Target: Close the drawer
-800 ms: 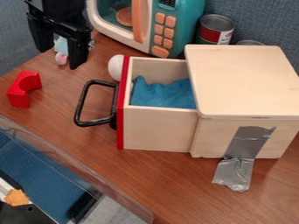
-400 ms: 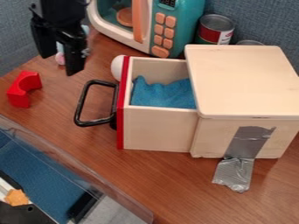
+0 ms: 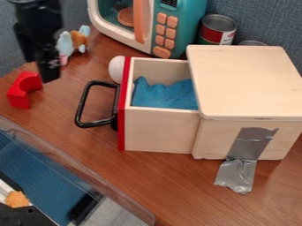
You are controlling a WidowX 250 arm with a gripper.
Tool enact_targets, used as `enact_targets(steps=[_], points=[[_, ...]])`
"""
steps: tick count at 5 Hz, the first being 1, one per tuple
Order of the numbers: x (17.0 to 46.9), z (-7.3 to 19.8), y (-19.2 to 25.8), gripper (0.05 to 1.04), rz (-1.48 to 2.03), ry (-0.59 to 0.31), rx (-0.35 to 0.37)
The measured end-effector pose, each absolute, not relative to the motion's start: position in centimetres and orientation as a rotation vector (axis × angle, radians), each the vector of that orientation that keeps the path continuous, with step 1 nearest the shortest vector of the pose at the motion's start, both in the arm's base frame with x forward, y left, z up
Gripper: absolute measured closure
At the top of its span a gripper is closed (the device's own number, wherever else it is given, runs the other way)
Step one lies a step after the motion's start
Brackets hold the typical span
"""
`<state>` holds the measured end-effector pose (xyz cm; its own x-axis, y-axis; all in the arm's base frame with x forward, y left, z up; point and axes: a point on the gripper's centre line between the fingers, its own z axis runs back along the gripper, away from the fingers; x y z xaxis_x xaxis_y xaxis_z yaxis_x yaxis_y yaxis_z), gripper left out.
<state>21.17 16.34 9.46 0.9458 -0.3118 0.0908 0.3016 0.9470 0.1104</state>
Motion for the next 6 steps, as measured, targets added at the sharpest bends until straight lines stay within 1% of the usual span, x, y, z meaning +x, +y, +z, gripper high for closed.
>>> enact_targets(steps=[1,2,3,4,5,6], points=[[20.5,8.7,17.1,0.079,-0.434,-0.111,0.146],[20.3,7.8,16.5,0.079,-0.591,-0.121,0.212],[20.5,7.7,15.6,0.082,-0.721,-0.141,0.217],[21.4,7.4,14.4,0.082,-0.811,-0.137,0.212],[21.3,5.8,14.3,0.082,-0.834,-0.102,0.166],[21.7,4.1,14.6,0.082,-0.805,-0.057,0.161]])
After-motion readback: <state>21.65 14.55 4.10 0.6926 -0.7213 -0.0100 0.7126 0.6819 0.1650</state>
